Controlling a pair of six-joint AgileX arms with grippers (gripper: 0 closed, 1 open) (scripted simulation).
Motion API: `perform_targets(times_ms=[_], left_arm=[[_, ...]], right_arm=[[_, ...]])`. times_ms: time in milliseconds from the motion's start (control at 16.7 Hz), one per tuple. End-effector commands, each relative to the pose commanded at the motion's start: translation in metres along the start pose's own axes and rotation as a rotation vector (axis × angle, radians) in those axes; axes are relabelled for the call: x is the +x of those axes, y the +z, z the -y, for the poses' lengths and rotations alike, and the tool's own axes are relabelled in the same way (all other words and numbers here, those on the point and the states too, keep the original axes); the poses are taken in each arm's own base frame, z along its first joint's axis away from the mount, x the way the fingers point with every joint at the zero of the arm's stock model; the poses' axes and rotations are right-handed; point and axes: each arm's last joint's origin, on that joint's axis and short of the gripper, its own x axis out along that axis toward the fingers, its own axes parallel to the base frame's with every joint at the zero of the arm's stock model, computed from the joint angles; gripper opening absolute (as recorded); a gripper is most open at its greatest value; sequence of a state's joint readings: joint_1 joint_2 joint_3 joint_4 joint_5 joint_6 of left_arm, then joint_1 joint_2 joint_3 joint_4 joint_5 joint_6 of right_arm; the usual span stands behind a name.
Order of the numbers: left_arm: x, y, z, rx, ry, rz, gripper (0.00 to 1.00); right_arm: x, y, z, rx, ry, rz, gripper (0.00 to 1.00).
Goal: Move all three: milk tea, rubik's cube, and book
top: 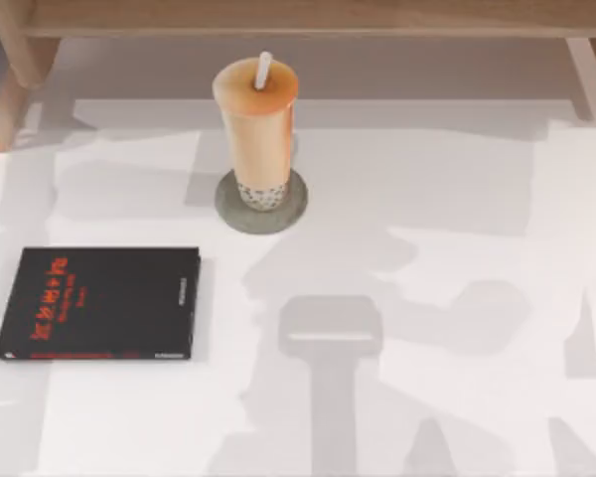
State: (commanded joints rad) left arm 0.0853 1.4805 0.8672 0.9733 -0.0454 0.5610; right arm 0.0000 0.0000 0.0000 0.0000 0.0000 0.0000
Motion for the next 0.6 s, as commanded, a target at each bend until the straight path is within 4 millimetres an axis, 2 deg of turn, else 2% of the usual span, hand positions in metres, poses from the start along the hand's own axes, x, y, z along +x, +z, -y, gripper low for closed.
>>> perform_targets(times_ms=[120, 240, 420, 600], left_arm=[[-0.035, 0.000, 0.024, 0.117, -0.021, -0.040, 0.00], [-0.070, -0.012, 0.055, 0.254, -0.114, -0.113, 0.00], [-0.127, -0.039, 0.103, 0.500, -0.363, -0.224, 0.00], [-0.184, -0.064, 0.132, 0.750, -0.638, -0.280, 0.00]], right_arm=[[0.000, 0.000, 0.000, 0.000, 0.000, 0.000, 1.00], [0.000, 0.000, 0.000, 0.000, 0.000, 0.000, 1.00], [0.000, 0.000, 0.000, 0.000, 0.000, 0.000, 1.00], [0.000, 0.000, 0.000, 0.000, 0.000, 0.000, 1.00]])
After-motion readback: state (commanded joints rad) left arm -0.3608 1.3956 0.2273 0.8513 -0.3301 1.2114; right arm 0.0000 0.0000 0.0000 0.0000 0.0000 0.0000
